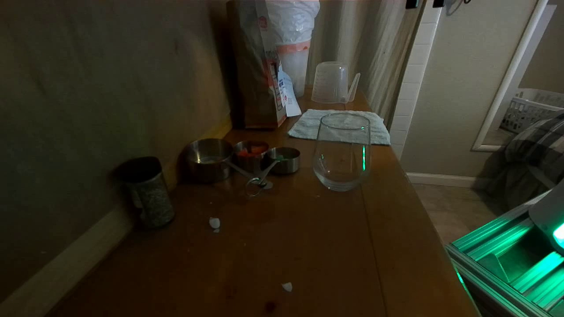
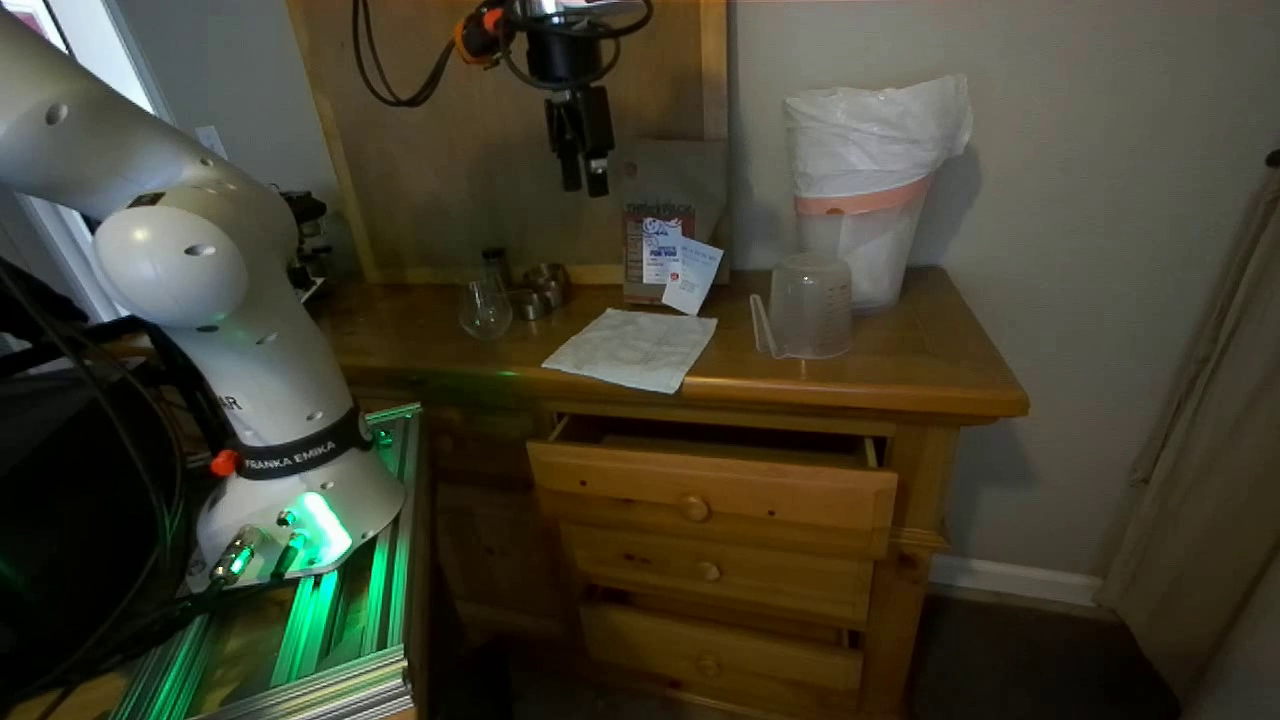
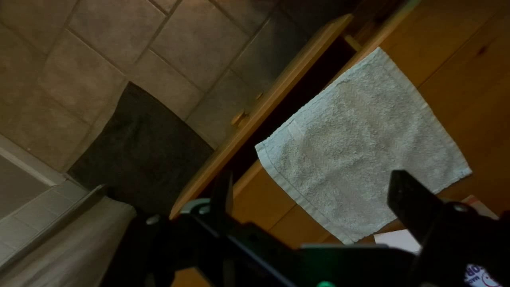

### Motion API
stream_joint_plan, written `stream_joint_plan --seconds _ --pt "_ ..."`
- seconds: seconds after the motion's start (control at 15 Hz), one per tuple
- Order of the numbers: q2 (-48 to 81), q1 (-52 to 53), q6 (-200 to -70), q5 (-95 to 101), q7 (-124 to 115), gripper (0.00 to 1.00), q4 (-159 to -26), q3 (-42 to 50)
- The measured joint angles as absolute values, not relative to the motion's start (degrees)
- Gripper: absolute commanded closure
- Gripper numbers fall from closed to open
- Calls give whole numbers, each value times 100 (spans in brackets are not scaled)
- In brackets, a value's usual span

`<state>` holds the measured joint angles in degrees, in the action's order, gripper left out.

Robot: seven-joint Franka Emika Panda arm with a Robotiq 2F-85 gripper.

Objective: Fold the cloth on the right in a triangular shape

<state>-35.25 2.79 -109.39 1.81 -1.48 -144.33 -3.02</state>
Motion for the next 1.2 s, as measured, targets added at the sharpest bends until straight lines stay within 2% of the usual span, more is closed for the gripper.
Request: stream_joint_plan --seconds 0.33,0.87,1.2 --pt "-3524 325 -10939 177 -130 0 -14433 -333" --pt "-3497 1456 -10938 -408 -83 0 -14431 -1087" --pt "-3480 1542 -10938 -433 -7 0 -14430 -1089"
